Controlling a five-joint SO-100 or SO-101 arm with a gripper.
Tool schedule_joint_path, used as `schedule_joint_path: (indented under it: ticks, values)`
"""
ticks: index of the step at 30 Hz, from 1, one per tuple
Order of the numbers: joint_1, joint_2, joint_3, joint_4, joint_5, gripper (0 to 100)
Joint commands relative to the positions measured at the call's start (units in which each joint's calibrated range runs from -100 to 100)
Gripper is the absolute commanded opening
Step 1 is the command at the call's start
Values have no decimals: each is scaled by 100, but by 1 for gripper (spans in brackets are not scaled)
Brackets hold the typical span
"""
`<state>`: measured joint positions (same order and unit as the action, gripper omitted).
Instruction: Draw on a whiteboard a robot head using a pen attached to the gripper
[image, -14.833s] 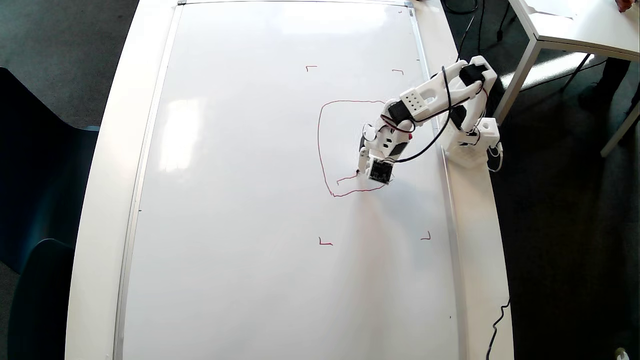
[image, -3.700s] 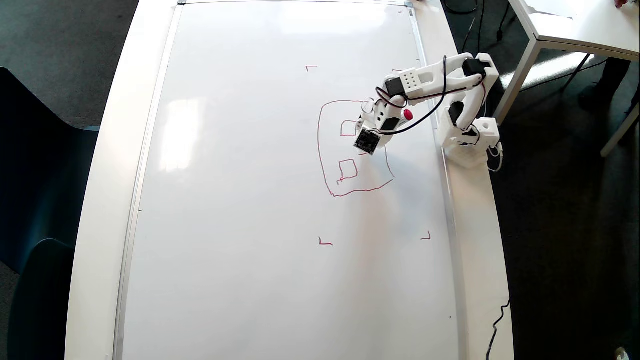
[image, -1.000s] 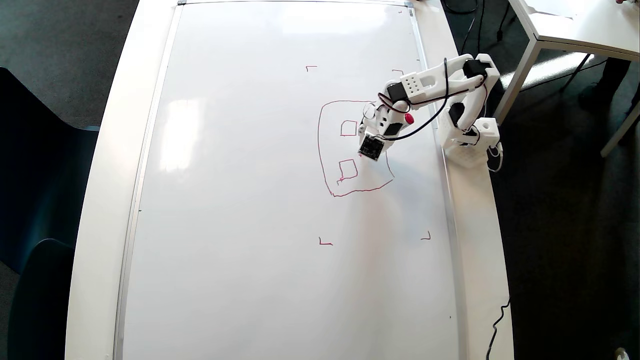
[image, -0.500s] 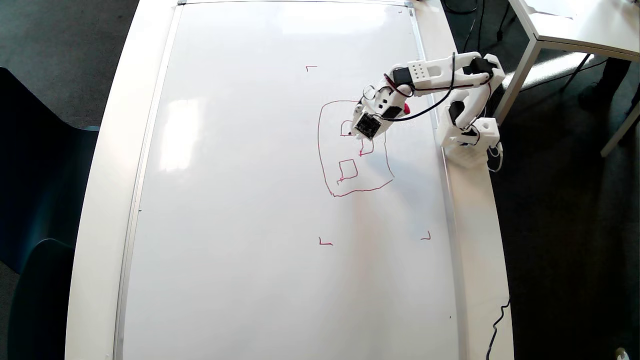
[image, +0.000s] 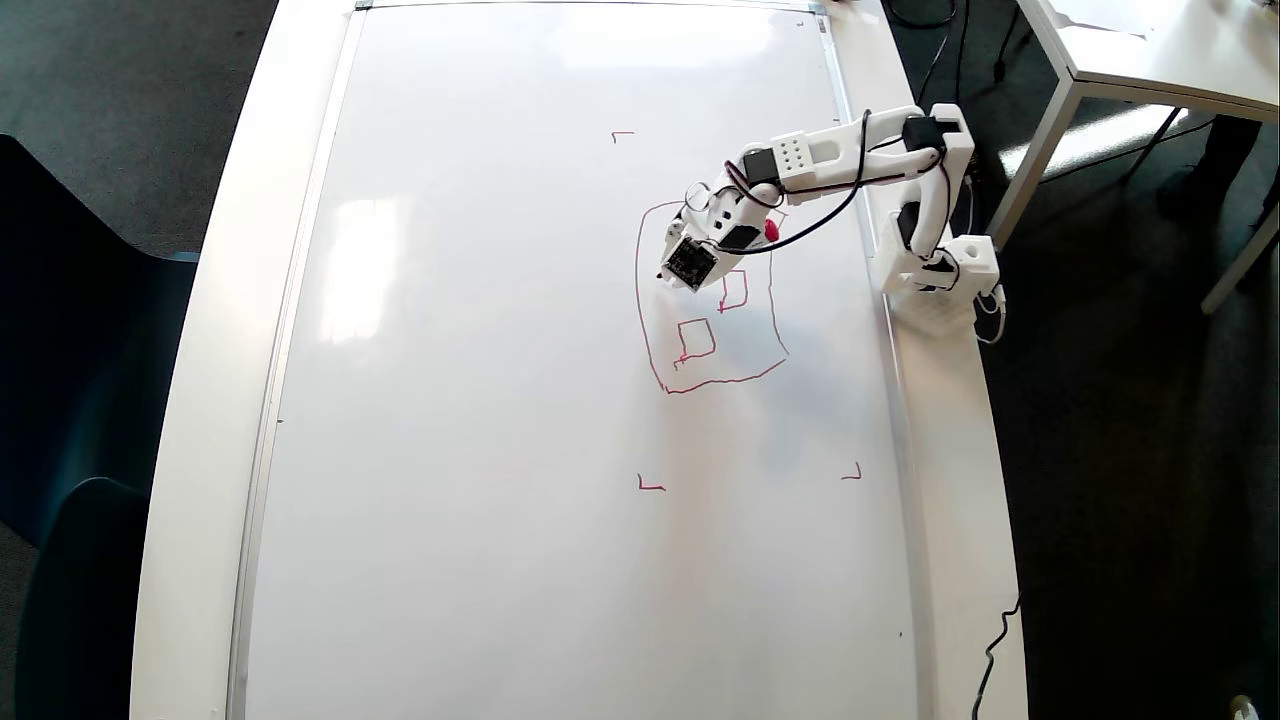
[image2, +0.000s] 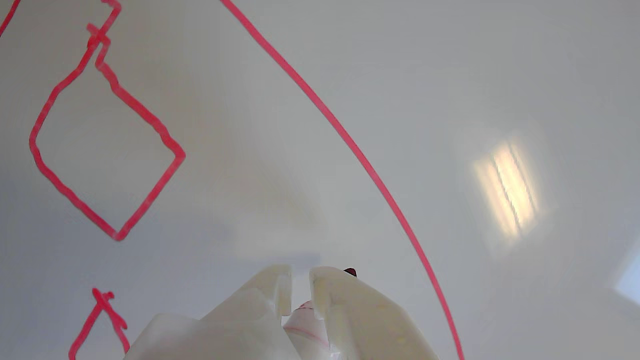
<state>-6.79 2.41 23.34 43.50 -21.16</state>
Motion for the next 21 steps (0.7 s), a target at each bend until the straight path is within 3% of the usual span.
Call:
schedule_joint_path:
  ticks: [1, 11, 21]
  values:
    - [-106, 216, -732, -66, 20, 1]
    - [-342, 761, -1685, 29, 25, 1]
    - [-371, 903, -1631, 316, -12, 1]
